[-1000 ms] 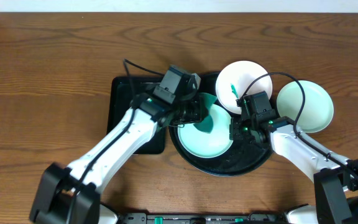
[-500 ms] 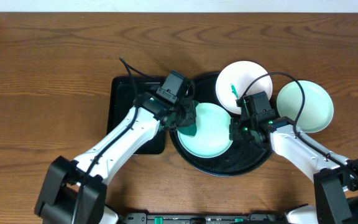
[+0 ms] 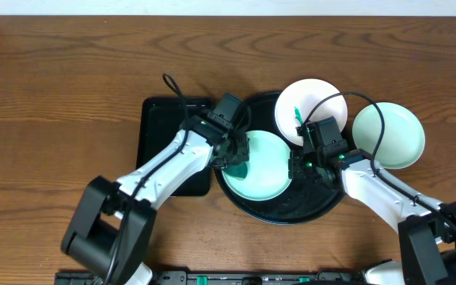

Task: Clean dirty plates on tray and stack at the side
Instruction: 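Scrub the green streak on the plate with the sponge, left gripper, then carry the sponge left back over the black tray with the left gripper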

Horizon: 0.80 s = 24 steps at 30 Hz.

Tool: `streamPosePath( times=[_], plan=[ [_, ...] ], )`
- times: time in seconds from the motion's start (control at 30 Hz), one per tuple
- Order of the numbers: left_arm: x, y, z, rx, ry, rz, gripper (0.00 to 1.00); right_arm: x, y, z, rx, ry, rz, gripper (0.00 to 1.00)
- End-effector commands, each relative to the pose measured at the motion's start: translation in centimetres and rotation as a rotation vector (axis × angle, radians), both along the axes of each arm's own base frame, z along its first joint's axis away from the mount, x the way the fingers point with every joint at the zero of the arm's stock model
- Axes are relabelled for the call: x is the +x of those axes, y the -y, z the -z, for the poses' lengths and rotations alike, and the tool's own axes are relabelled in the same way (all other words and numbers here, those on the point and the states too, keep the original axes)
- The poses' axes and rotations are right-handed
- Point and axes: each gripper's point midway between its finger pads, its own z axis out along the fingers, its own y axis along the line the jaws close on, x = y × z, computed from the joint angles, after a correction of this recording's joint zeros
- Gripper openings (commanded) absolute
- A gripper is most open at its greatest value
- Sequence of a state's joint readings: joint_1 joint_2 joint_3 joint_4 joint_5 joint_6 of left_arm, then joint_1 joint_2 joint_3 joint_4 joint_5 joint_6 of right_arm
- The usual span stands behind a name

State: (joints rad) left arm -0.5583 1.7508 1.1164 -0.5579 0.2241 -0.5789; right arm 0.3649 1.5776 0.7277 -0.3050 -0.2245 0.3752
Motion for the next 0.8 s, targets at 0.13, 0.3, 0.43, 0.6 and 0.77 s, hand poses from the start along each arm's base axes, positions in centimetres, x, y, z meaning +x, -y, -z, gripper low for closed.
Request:
streamPosePath(
  times=[0.13,0.3,0.43,0.6,0.77],
  plan=[
    [-0.4,-0.8,2.8,0.069,-0.049,0.003,0.07,-1.0,-1.3,0.3,0.035,-0.028,-0.041,0.01],
    [-1.0,-0.2,3.4,0.08,-0.066,0.025,0.07,-1.0,-1.3,0.3,0.034,-0.028,-0.041,0.01],
    [-1.7,0.7,3.4,0.079,-0.065,0.053,0.08,-0.9,-1.1,0.3,0.027,-0.027,-0.037,0.01],
    [-2.4,2.0,3.3,0.069,-0.054,0.086,0.08,-0.9,-1.1,0.4,0.024,-0.026,-0.036,0.01],
    [-2.1,3.3,3.1,0.045,-0.019,0.108,0.08,-0.9,-1.1,0.4,0.024,-0.027,-0.036,0.01]
  ],
)
